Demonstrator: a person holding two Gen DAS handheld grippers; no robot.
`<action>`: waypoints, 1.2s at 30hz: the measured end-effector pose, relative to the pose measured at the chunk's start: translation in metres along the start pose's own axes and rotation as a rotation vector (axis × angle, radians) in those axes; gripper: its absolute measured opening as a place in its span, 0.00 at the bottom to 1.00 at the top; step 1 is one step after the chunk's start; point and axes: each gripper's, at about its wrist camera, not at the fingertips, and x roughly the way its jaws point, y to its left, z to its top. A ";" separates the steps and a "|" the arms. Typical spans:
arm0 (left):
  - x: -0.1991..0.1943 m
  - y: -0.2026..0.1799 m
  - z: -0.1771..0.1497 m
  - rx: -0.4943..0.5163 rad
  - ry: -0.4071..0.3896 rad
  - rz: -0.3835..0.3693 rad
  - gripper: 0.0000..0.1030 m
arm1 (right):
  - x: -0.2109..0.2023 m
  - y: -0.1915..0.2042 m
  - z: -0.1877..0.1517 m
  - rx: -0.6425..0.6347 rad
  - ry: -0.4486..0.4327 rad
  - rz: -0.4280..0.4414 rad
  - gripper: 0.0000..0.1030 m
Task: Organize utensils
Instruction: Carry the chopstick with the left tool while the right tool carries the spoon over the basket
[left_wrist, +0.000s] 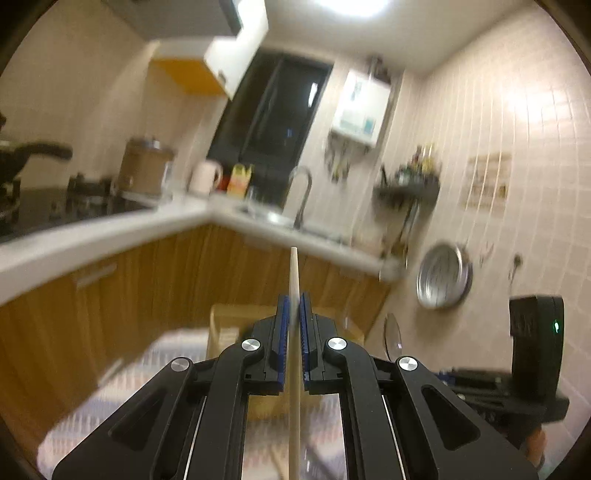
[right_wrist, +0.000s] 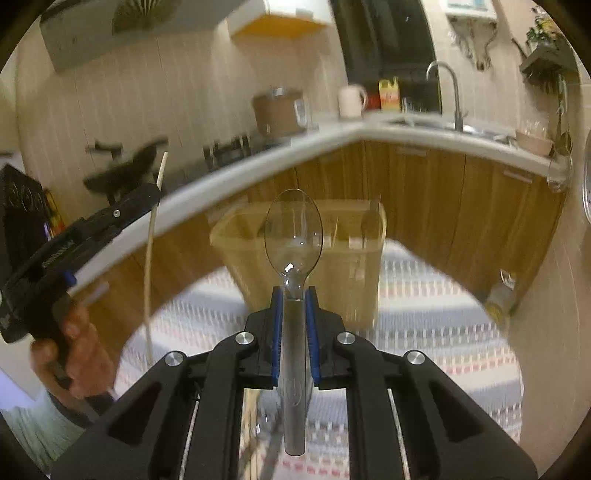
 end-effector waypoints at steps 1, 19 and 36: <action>0.002 0.001 0.005 -0.005 -0.026 -0.005 0.04 | -0.002 -0.003 0.007 0.011 -0.032 0.007 0.10; 0.069 -0.024 0.027 -0.065 -0.411 0.207 0.04 | 0.053 -0.036 0.076 0.030 -0.422 -0.098 0.10; 0.092 -0.017 0.002 -0.010 -0.317 0.255 0.23 | 0.082 -0.043 0.051 -0.010 -0.397 -0.135 0.14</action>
